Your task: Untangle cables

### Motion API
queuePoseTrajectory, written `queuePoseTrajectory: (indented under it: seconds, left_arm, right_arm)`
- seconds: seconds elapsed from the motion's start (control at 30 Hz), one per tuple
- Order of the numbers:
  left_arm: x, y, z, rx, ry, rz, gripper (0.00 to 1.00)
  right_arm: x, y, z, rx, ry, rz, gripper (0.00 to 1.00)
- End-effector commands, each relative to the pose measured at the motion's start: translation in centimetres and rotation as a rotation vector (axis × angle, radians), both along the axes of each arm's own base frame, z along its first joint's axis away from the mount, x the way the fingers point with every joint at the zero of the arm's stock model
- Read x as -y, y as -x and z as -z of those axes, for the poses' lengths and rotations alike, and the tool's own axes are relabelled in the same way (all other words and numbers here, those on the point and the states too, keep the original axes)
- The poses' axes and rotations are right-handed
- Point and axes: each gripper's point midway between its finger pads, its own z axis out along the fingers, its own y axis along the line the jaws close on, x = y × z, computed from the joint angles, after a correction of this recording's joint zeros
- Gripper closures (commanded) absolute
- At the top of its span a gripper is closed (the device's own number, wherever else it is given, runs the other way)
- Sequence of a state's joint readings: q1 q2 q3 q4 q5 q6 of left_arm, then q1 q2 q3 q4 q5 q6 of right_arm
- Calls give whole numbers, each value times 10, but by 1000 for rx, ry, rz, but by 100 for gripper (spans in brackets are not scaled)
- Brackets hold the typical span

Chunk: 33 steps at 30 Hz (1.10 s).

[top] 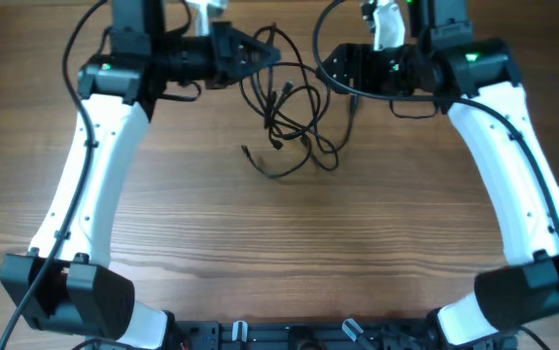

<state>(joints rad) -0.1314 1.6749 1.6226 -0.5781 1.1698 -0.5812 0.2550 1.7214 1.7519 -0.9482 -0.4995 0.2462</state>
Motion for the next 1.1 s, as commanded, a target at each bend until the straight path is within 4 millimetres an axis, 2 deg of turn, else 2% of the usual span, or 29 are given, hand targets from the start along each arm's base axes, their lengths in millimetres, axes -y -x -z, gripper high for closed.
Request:
queuePoseTrajectory:
  seconds: [0.0, 0.1, 0.2, 0.33, 0.4, 0.5, 0.73, 0.83, 1.07]
  left_arm:
    - [-8, 19, -28, -57, 131, 110, 96]
    - [-9, 19, -31, -85, 147, 113, 96]
    - [-8, 19, -36, -113, 162, 117, 96]
    - [-8, 22, -46, -120, 191, 147, 96]
    - [-7, 21, -50, -111, 196, 149, 96]
    - [-7, 18, -53, -74, 194, 144, 96]
    - [-8, 15, -54, -137, 201, 123, 96]
    - [-7, 13, -63, -161, 218, 118, 96]
    - [-7, 10, -71, -208, 236, 106, 96]
  right_arm:
    - [-4, -10, 7, -4, -11, 1, 21]
    - [-24, -11, 4, 39, -61, -99, 26]
    - [-37, -14, 8, 91, -41, -161, 30]
    - [-53, -13, 27, 66, -28, -206, 31]
    - [-60, -13, 34, 56, -27, -220, 35]
    - [-76, -14, 25, 98, -81, -267, 36]
    - [-82, -23, 16, 113, -123, -228, 45]
    - [-84, -27, 13, 107, -146, -199, 57]
    - [-100, -39, 26, 98, -168, -182, 62]
